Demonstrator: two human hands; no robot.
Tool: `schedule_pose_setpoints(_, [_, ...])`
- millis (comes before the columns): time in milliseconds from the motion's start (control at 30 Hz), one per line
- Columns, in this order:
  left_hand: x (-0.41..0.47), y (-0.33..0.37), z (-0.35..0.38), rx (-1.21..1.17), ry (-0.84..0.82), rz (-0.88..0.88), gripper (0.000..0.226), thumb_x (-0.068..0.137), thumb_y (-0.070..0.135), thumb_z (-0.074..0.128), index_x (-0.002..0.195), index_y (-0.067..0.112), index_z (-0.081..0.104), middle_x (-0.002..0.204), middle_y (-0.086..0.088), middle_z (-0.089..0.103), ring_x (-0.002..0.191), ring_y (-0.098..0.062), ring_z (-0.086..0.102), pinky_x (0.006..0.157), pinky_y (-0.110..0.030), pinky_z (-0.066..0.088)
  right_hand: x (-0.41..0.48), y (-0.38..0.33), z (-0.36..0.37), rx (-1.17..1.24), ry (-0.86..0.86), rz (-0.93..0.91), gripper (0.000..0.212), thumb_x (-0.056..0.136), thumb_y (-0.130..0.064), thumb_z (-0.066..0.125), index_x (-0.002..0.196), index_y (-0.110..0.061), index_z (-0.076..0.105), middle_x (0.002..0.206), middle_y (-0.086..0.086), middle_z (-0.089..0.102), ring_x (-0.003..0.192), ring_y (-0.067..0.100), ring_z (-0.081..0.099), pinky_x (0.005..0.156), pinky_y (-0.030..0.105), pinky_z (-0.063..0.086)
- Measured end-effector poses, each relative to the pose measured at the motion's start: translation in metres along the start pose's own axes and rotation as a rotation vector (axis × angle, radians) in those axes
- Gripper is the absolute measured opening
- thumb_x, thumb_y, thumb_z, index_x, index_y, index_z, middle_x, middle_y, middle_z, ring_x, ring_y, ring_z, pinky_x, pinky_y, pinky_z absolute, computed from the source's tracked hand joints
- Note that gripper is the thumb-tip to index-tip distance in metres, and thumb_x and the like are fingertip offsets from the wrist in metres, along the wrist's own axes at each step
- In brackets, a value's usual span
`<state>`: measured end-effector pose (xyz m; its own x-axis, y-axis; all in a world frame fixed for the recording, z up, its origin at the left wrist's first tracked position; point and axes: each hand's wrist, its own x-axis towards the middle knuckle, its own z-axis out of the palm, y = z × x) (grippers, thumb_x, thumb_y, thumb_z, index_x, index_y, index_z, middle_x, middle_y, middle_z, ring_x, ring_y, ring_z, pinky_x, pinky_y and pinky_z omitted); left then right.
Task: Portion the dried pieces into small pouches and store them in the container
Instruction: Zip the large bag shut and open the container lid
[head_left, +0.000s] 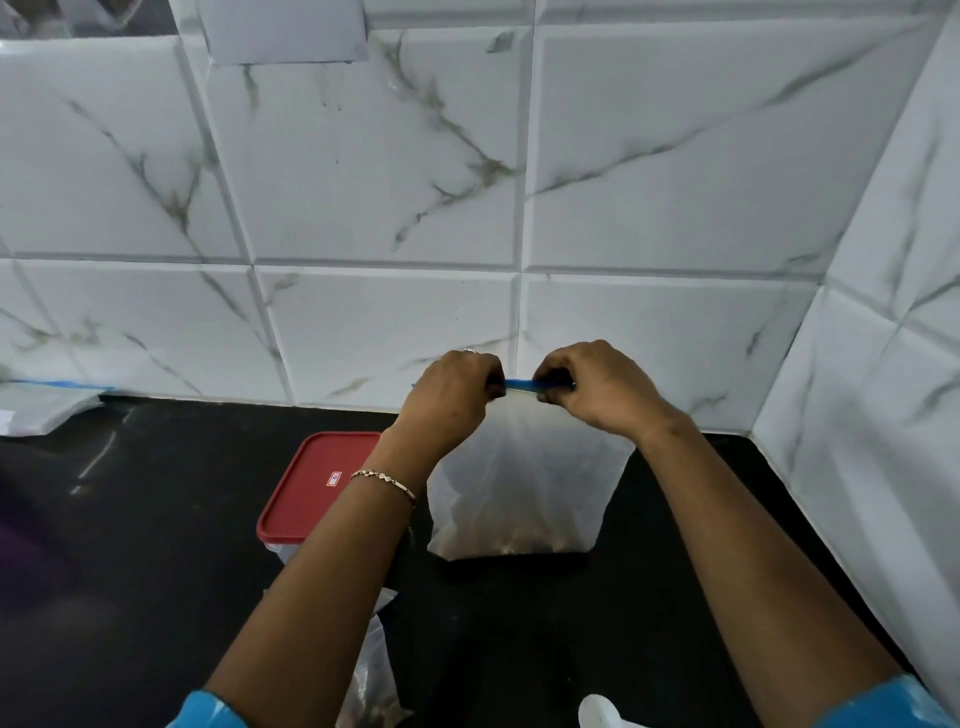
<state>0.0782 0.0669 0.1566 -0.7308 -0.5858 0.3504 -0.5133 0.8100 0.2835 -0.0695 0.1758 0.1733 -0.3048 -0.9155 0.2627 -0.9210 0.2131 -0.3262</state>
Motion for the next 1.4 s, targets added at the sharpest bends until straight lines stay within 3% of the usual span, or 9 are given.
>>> schedule_pose_setpoints(100, [0.001,-0.004,0.002,-0.019,0.014,-0.002,0.009,0.094,0.015,0.058,0.097,0.015,0.066,0.094,-0.005,0.064,0.086,-0.023,0.058,0.078,-0.039,0.051,-0.004,0.014,-0.007,-0.036,-0.007,0.049,0.011,0.085,-0.032,0.072,0.093,-0.025,0.071,0.089,-0.010,0.067,0.077,0.007,0.059,0.060,0.018,0.038])
schedule_pose_setpoints(300, [0.014,-0.012,-0.005,-0.063,-0.023,-0.022,0.007,0.090,0.014,0.064,0.095,0.016,0.069,0.096,-0.005,0.066,0.088,-0.020,0.059,0.080,-0.037,0.052,-0.004,0.017,-0.003,-0.016,0.094,0.068,0.018,0.079,-0.042,0.075,0.078,-0.028,0.064,0.075,-0.015,0.063,0.071,0.007,0.058,0.056,0.020,0.037])
schedule_pose_setpoints(400, [0.018,-0.020,-0.007,-0.075,-0.033,-0.042,0.008,0.090,0.013,0.065,0.096,0.014,0.069,0.095,-0.005,0.066,0.088,-0.021,0.060,0.081,-0.035,0.051,0.000,0.024,-0.006,0.013,0.042,0.074,0.006,0.083,-0.029,0.074,0.087,-0.026,0.070,0.082,-0.015,0.065,0.078,0.006,0.060,0.062,0.020,0.041])
schedule_pose_setpoints(600, [0.026,-0.036,0.001,-0.050,-0.012,-0.081,0.009,0.093,0.013,0.058,0.098,0.017,0.065,0.096,-0.004,0.068,0.088,-0.022,0.061,0.081,-0.039,0.052,0.012,0.043,-0.002,0.051,0.030,0.051,0.013,0.091,-0.018,0.064,0.103,-0.020,0.070,0.098,-0.005,0.066,0.088,0.012,0.060,0.079,0.027,0.049])
schedule_pose_setpoints(833, [0.048,-0.044,0.009,0.082,0.166,-0.093,0.015,0.099,0.023,0.050,0.107,0.018,0.061,0.102,-0.004,0.059,0.088,-0.027,0.057,0.070,-0.035,0.041,0.043,0.045,-0.002,-0.084,0.160,0.003,0.018,0.098,-0.018,0.051,0.110,-0.014,0.064,0.104,0.002,0.060,0.093,0.021,0.057,0.078,0.034,0.047])
schedule_pose_setpoints(967, [0.052,-0.051,0.010,0.098,0.258,-0.093,0.015,0.099,0.023,0.049,0.106,0.015,0.059,0.101,-0.005,0.061,0.086,-0.030,0.057,0.073,-0.037,0.040,0.048,0.049,0.000,-0.114,0.213,0.001,0.017,0.099,-0.029,0.049,0.105,-0.016,0.058,0.094,-0.003,0.058,0.081,0.018,0.052,0.067,0.031,0.039])
schedule_pose_setpoints(1133, [0.029,-0.058,0.011,0.048,0.159,-0.131,0.019,0.099,0.036,0.048,0.105,0.019,0.056,0.090,0.004,0.066,0.082,-0.024,0.060,0.068,-0.036,0.048,0.027,0.063,0.010,0.203,0.175,0.004,0.019,0.094,-0.032,0.060,0.096,-0.013,0.059,0.085,-0.002,0.067,0.080,0.016,0.062,0.069,0.030,0.047])
schedule_pose_setpoints(1300, [-0.013,-0.067,0.018,-0.539,-0.201,-0.187,0.012,0.090,0.019,0.066,0.099,0.012,0.063,0.081,0.003,0.074,0.071,-0.015,0.070,0.075,-0.036,0.057,-0.012,0.082,0.041,0.652,0.086,0.126,0.019,0.087,-0.034,0.069,0.087,-0.018,0.060,0.090,0.003,0.065,0.083,0.013,0.062,0.079,0.031,0.047])
schedule_pose_setpoints(1400, [-0.037,-0.076,0.025,-0.785,-0.291,-0.246,0.019,0.084,0.011,0.072,0.100,0.001,0.069,0.086,-0.008,0.073,0.076,-0.018,0.066,0.079,-0.034,0.055,-0.038,0.086,0.062,0.749,0.077,0.233,0.019,0.089,-0.035,0.065,0.091,-0.018,0.059,0.081,-0.003,0.056,0.070,0.008,0.050,0.064,0.021,0.040])
